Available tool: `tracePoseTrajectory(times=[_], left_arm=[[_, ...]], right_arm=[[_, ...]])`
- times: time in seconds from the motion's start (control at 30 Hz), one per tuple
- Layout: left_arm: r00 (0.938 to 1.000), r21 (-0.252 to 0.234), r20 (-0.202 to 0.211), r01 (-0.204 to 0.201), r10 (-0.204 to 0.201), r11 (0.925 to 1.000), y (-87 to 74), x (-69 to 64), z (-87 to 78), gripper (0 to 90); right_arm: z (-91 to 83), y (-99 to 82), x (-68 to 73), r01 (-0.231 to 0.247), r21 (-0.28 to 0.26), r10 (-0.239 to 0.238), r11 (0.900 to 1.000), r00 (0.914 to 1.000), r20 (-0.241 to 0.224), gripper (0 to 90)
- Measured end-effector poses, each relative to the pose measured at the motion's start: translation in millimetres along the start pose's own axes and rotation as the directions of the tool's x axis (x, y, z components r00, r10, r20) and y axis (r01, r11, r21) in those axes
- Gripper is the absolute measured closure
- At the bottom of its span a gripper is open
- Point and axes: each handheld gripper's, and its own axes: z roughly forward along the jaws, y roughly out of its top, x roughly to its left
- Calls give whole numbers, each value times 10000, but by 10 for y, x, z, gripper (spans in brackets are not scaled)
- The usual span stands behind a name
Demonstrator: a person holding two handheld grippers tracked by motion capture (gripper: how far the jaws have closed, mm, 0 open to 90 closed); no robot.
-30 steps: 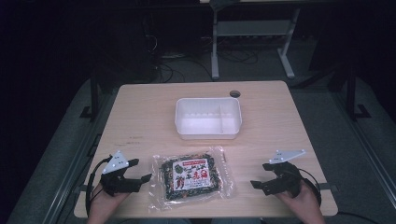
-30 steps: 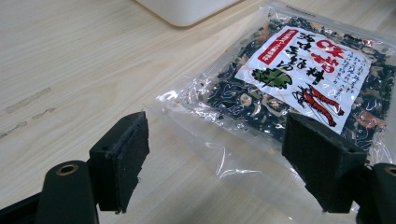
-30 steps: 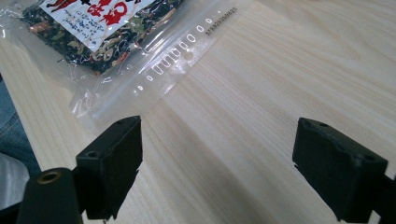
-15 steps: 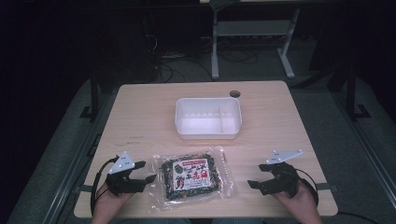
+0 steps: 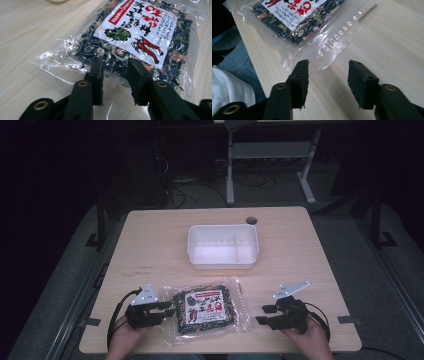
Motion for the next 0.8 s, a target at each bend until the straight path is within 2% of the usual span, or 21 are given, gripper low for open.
tracePoseTrajectory(times=[0.03,0.1,0.2,0.3,0.37,0.47,0.6,0.73,0.8], left_arm=[[10000,0,0,0,0,10000,0,0,0,673],[9999,216,101,-5,3,9998,-15,-1,32,681],[9999,374,130,-83,78,9993,-22,-9,54,681],[9999,379,167,-23,16,9993,-24,-5,58,682],[9996,330,264,130,-139,9994,-35,10,59,682],[9996,311,238,117,-124,9994,-37,7,61,682],[9997,288,232,100,-106,9995,-42,5,62,682],[9997,287,238,101,-108,9995,-43,6,63,679],[9997,283,216,102,-109,9995,-43,-1,66,676]], right_arm=[[6,-1,0,-93,56,94,9999,9999,-53,519],[10,-6,-15,-602,189,607,9980,9978,-269,537],[13,-29,-51,-1340,224,1355,9907,9867,-901,561],[29,-43,-54,-1486,349,1514,9883,9836,-978,565],[60,-56,-49,-1823,607,1882,9814,9756,-1132,573],[88,-65,-40,-1933,762,2018,9782,9710,-1282,574],[170,-81,-21,-2236,1253,2407,9666,9599,-1436,578],[214,-85,-21,-2329,1487,2553,9611,9543,-1555,599],[235,-81,-11,-2268,1635,2518,9601,9556,-1530,618]])
